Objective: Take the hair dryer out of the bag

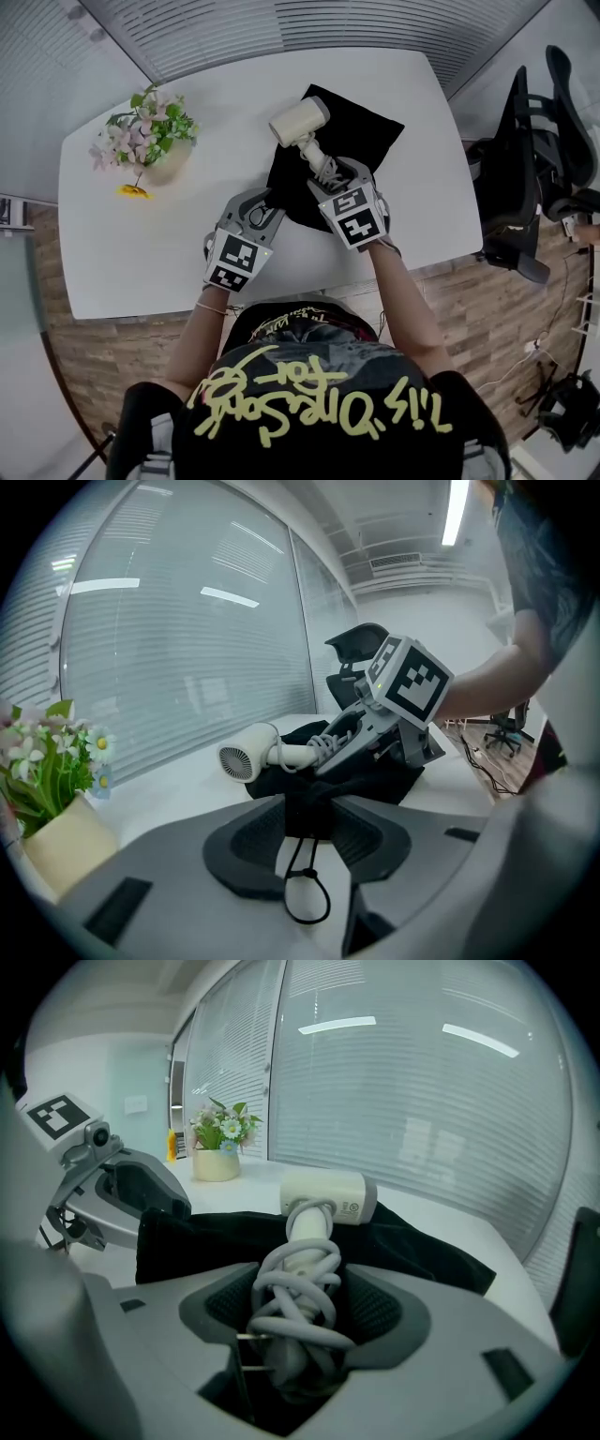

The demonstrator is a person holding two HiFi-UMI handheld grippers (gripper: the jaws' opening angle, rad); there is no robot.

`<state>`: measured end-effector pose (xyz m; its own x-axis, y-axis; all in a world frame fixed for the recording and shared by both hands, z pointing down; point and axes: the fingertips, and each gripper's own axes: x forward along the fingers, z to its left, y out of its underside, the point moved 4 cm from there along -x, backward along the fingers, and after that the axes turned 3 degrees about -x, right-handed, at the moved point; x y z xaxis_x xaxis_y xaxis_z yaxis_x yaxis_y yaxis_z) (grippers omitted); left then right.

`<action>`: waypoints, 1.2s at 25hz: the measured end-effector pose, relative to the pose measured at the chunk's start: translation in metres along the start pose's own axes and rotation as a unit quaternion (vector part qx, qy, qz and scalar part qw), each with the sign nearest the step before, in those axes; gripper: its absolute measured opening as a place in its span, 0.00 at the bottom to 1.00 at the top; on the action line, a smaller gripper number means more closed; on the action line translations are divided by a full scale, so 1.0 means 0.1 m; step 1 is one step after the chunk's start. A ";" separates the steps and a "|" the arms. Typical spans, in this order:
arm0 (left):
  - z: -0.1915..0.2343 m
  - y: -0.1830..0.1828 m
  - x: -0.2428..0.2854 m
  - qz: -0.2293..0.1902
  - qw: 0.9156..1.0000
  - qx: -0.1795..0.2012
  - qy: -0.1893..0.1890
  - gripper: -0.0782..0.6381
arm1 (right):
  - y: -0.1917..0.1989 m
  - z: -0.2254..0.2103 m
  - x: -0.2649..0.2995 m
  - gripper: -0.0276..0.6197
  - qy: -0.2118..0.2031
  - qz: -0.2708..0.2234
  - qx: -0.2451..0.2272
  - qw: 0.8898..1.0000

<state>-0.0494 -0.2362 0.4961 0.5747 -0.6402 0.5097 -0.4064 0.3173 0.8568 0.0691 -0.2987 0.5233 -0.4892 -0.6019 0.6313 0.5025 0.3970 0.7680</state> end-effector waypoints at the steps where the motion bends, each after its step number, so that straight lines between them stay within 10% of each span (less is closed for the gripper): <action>1: 0.01 0.00 -0.01 0.000 1.000 -0.004 0.004 0.29 | 0.00 0.00 -0.02 0.46 0.001 0.001 -0.001 1.000; 13: 0.11 0.00 -0.29 0.006 1.000 -0.012 -0.001 0.36 | -0.30 0.10 -0.46 0.46 0.000 -0.060 0.000 0.998; 30: 0.13 -0.99 -0.61 -0.174 0.983 -0.029 -0.042 0.36 | -0.92 0.20 -1.13 0.46 -0.005 -0.237 0.024 0.971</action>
<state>-0.0542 -0.2376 0.3794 0.6103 -0.7717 0.1789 -0.1530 0.1067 0.9824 0.0640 -0.2538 0.3834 -0.6641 -0.7186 0.2062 0.1861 0.1082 0.9766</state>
